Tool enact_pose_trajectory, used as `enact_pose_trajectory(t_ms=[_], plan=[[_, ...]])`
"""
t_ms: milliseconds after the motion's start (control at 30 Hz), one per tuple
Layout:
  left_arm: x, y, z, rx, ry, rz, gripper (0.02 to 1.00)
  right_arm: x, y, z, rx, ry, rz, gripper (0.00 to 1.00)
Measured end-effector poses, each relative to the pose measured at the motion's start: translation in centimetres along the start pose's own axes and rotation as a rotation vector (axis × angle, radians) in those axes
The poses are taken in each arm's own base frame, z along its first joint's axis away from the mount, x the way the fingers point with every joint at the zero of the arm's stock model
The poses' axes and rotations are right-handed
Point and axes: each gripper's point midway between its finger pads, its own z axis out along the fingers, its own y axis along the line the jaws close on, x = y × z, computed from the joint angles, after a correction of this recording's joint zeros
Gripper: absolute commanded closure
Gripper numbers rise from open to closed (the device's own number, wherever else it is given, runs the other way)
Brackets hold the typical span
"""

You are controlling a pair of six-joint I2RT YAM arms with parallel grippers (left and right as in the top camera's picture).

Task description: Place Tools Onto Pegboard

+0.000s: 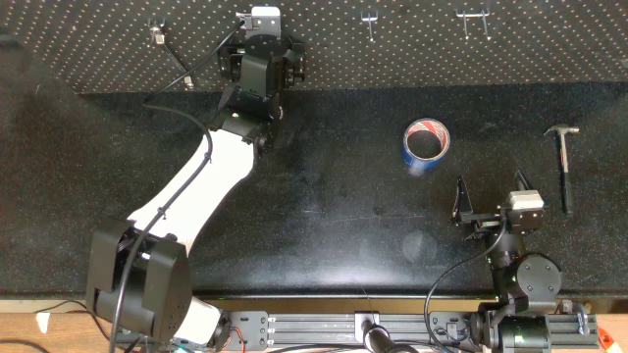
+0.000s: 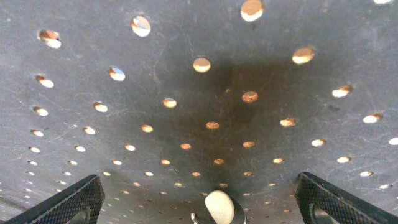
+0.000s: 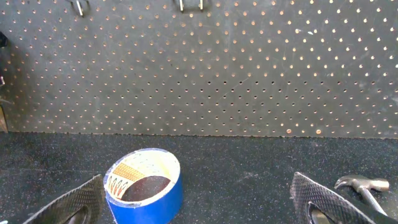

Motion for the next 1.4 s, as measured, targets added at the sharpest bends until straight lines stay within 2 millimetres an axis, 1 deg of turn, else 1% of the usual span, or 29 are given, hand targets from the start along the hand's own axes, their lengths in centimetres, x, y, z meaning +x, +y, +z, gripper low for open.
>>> enact_pose_trajectory(t_ms=[67, 133, 167, 200, 233, 267, 333, 400, 433, 467, 500, 533, 567, 600, 633, 667, 700, 733, 800, 833, 867, 967, 1033, 1100, 1167, 1200, 1233, 1300, 1400], plan=[[-0.1, 0.1, -0.1, -0.003, -0.002, 0.0, 0.023, 0.0, 0.0, 0.0, 0.0, 0.0, 0.0, 0.025], [-1.5, 0.7, -1.0, -0.014, -0.04, -0.02, 0.02, 0.0, 0.0, 0.0, 0.0, 0.0, 0.0, 0.027], [-2.4, 1.3, -2.0, -0.028, -0.052, -0.024, 0.023, 0.0, 0.0, 0.0, 0.0, 0.0, 0.0, 0.025], [-4.0, 2.9, -4.3, -0.057, -0.074, -0.025, 0.023, 0.0, 0.0, 0.0, 0.0, 0.0, 0.0, 0.025], [-5.2, 3.7, -5.7, -0.066, -0.097, -0.031, 0.023, 0.0, 0.0, 0.0, 0.0, 0.0, 0.0, 0.027], [-5.4, 4.9, -7.7, -0.087, -0.073, -0.012, 0.023, 0.0, 0.0, 0.0, 0.0, 0.0, 0.0, 0.025], [-6.5, 7.5, -11.6, -0.12, -0.081, -0.011, 0.025, 0.0, 0.0, 0.0, 0.0, 0.0, 0.0, 0.027], [-6.6, 9.7, -15.5, -0.136, -0.074, -0.001, 0.023, 0.0, 0.0, 0.0, 0.0, 0.0, 0.0, 0.025], [-6.4, 11.0, -18.1, -0.139, -0.07, 0.005, 0.025, 0.0, 0.0, 0.0, 0.0, 0.0, 0.0, 0.025], [-6.9, 12.7, -21.5, -0.144, -0.109, -0.019, 0.025, 0.0, 0.0, 0.0, 0.0, 0.0, 0.0, 0.027], [-6.6, 13.5, -23.3, -0.136, -0.107, -0.018, 0.025, 0.0, 0.0, 0.0, 0.0, -0.001, 0.0, 0.025], [-4.8, 14.2, -24.7, -0.129, -0.057, 0.013, 0.025, 0.0, 0.0, 0.0, 0.0, 0.0, 0.0, 0.025], [-3.2, 15.4, -27.5, -0.118, -0.048, 0.019, 0.025, 0.0, 0.0, 0.0, 0.0, 0.0, 0.0, 0.027], [-2.9, 16.5, -29.8, -0.111, -0.08, 0.001, 0.025, 0.0, 0.0, 0.0, 0.0, 0.0, 0.0, 0.027], [-2.0, 17.0, -31.1, -0.1, -0.077, 0.003, 0.025, 0.0, 0.0, 0.0, 0.0, 0.0, 0.0, 0.025], [-1.2, 17.1, -31.8, -0.087, -0.066, 0.008, 0.025, 0.0, 0.0, 0.0, 0.0, 0.0, 0.0, 0.025], [0.7, 17.3, -32.7, -0.07, -0.022, 0.025, 0.025, 0.0, 0.0, 0.0, 0.0, 0.0, 0.0, 0.025], [1.8, 17.5, -33.2, -0.063, 0.006, 0.024, 0.025, 0.0, 0.0, 0.0, 0.0, 0.0, 0.0, 0.025], [5.2, 18.0, -34.4, -0.054, 0.1, 0.035, 0.027, 0.0, 0.0, 0.0, 0.0, 0.0, 0.0, 0.027], [5.8, 18.1, -34.5, -0.052, 0.122, 0.033, 0.025, 0.0, 0.0, 0.0, 0.0, 0.0, 0.0, 0.025], [6.9, 17.8, -34.6, -0.033, 0.167, 0.017, 0.027, 0.0, 0.0, 0.0, 0.0, 0.0, 0.0, 0.027], [8.0, 16.4, -34.8, 0.044, 0.217, -0.029, 0.025, 0.0, 0.0, 0.0, 0.0, 0.0, 0.0, 0.025], [7.1, 14.6, -34.8, 0.142, 0.192, -0.113, 0.025, 0.0, 0.0, 0.0, 0.0, 0.0, 0.0, 0.027], [6.0, 13.5, -34.9, 0.199, 0.16, -0.163, 0.025, 0.0, 0.0, 0.0, 0.0, 0.0, 0.0, 0.025], [6.1, 12.8, -35.1, 0.242, 0.172, -0.18, 0.025, 0.0, 0.0, 0.0, 0.0, 0.0, 0.0, 0.025], [7.5, 12.5, -35.4, 0.258, 0.232, -0.171, 0.025, 0.0, 0.0, 0.0, 0.0, 0.0, 0.0, 0.025], [8.4, 12.4, -35.6, 0.265, 0.267, -0.162, 0.025, 0.0, 0.0, 0.0, 0.0, 0.0, 0.0, 0.025], [9.5, 12.4, -36.0, 0.272, 0.315, -0.15, 0.025, 0.0, 0.0, 0.0, 0.0, 0.0, 0.0, 0.025], [9.3, 11.9, -36.2, 0.304, 0.304, -0.165, 0.023, 0.0, 0.0, 0.0, 0.0, 0.0, 0.0, 0.027]])
